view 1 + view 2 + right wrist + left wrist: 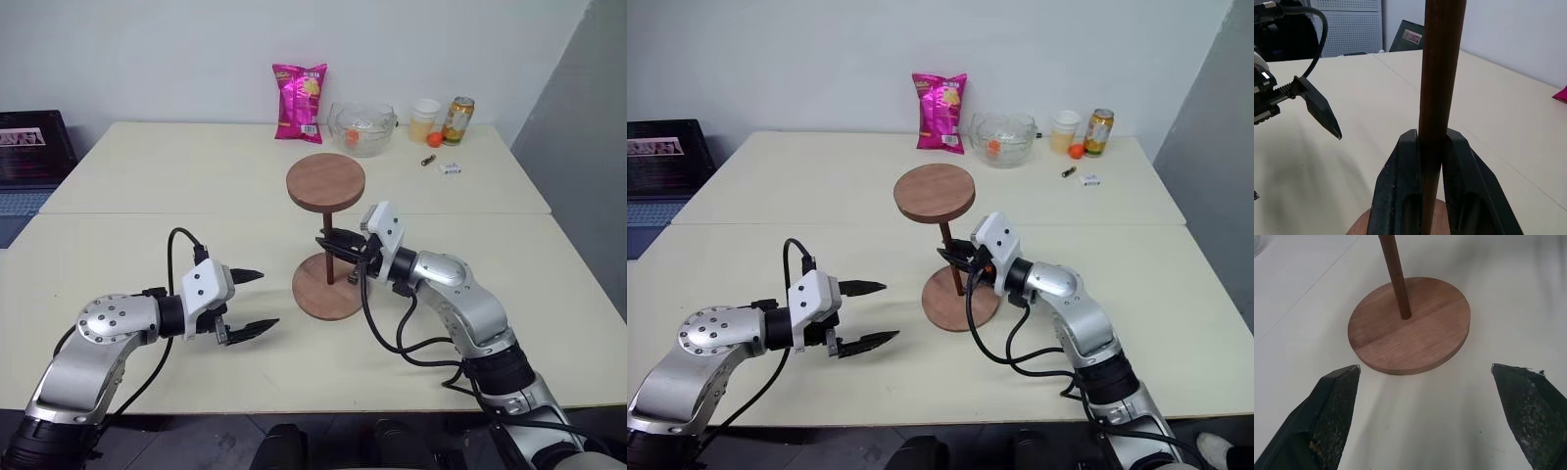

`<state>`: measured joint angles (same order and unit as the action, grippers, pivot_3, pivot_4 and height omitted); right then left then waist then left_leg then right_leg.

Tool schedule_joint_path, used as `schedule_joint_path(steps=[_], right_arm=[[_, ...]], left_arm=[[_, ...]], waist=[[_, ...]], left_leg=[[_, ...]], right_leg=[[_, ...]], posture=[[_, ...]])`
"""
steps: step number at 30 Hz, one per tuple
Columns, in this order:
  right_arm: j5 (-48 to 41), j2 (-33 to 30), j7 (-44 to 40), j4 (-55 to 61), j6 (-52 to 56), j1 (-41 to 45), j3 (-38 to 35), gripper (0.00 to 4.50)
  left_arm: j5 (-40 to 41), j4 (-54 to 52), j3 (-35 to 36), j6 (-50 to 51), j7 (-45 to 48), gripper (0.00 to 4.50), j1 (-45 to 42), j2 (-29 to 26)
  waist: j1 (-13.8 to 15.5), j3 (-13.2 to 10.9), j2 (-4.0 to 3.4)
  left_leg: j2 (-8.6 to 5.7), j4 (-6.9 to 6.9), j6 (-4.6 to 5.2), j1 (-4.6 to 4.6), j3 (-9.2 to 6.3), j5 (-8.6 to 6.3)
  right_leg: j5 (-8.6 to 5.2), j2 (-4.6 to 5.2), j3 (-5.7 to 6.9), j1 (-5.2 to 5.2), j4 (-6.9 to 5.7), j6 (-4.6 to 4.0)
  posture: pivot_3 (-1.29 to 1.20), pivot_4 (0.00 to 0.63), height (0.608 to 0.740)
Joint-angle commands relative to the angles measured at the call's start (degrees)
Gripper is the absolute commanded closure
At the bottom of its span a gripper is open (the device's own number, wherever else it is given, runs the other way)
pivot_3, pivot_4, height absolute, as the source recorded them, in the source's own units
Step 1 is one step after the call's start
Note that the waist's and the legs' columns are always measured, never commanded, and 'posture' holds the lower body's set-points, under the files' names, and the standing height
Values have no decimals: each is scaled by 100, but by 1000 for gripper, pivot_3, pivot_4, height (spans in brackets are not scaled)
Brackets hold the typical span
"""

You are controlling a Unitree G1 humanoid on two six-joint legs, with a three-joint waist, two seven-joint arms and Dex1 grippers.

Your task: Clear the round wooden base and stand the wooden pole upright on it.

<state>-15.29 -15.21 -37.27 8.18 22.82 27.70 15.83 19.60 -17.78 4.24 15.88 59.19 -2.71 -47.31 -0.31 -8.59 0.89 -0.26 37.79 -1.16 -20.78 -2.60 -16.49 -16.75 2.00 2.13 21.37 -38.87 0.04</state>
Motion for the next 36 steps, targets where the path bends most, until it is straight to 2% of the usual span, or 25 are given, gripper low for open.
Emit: schedule_joint_path(steps=[1,2,3,5,6,10,16,17,21,30,33,36], right_arm=[[216,-96,27,-349,338,-264,170,4267],[183,-68,45,-330,345,-258,130,4267],[185,-58,49,-304,279,-245,107,3561],[112,-7,36,-242,251,-241,26,3258],[93,25,42,-229,246,-247,-18,2871],[36,79,-8,-197,233,-276,-92,1801],[-57,23,-182,-14,250,-344,-160,192],[-73,-6,-214,17,263,-355,-180,67],[-84,-173,-350,122,290,-349,-273,67],[-388,-1493,-1251,811,303,-629,-720,67],[-691,-2137,-1524,1031,615,-851,-1312,67],[-884,-2755,-1920,1160,489,-1167,-1812,67]], left_arm=[[4,-125,4,-37,-46,0,-92,8],[-3,-123,-3,-37,-48,0,-107,8],[-7,-126,-9,-37,-50,0,-121,8],[-14,-126,-21,-37,-41,0,-141,6],[-17,-122,-23,-40,-38,0,-146,8],[-34,-113,-25,-52,-29,0,-149,7],[5,-123,6,-39,-26,0,-163,14],[24,-131,21,-27,-25,0,-162,14],[142,-160,105,38,-34,0,-189,27],[264,-224,368,785,-366,0,-601,-214],[95,-284,458,841,-253,0,-464,-561],[109,-219,519,823,-207,0,-394,-714]], waist=[[1,-7,-5],[1,-10,-6],[1,-13,-5],[16,-51,9],[17,-82,6],[1,-88,4],[1,-93,4],[2,-93,4],[2,-94,4],[19,-136,24],[-4,-170,26],[19,-186,25]], left_leg=[[0,0,0,-1,0,0],[0,-1,0,-2,0,0],[0,-2,0,-2,0,0],[0,-4,0,-4,-3,-1],[0,-4,0,-13,-4,0],[0,12,-1,-110,0,1],[0,6,0,-110,0,1],[0,6,0,-110,0,1],[-1,6,0,-109,-1,1],[-3,8,0,-110,-4,1],[0,7,0,-109,-4,1],[-2,10,0,-110,-1,1]], right_leg=[[0,0,0,0,1,0],[0,1,0,1,2,0],[-1,1,0,1,3,1],[-1,1,3,2,5,-1],[-1,1,5,8,4,-2],[21,0,2,101,-9,-27],[19,0,5,97,2,-27],[19,0,5,96,2,-27],[19,0,7,95,1,-26],[18,1,12,92,2,-25],[18,-2,11,93,0,-25],[18,0,9,93,1,-25]], posture=[[0,150,740],[0,150,740],[0,150,740],[0,150,740],[0,150,740],[0,150,740],[0,150,740],[0,150,740],[0,150,740],[0,150,740],[0,150,740],[0,150,740]])
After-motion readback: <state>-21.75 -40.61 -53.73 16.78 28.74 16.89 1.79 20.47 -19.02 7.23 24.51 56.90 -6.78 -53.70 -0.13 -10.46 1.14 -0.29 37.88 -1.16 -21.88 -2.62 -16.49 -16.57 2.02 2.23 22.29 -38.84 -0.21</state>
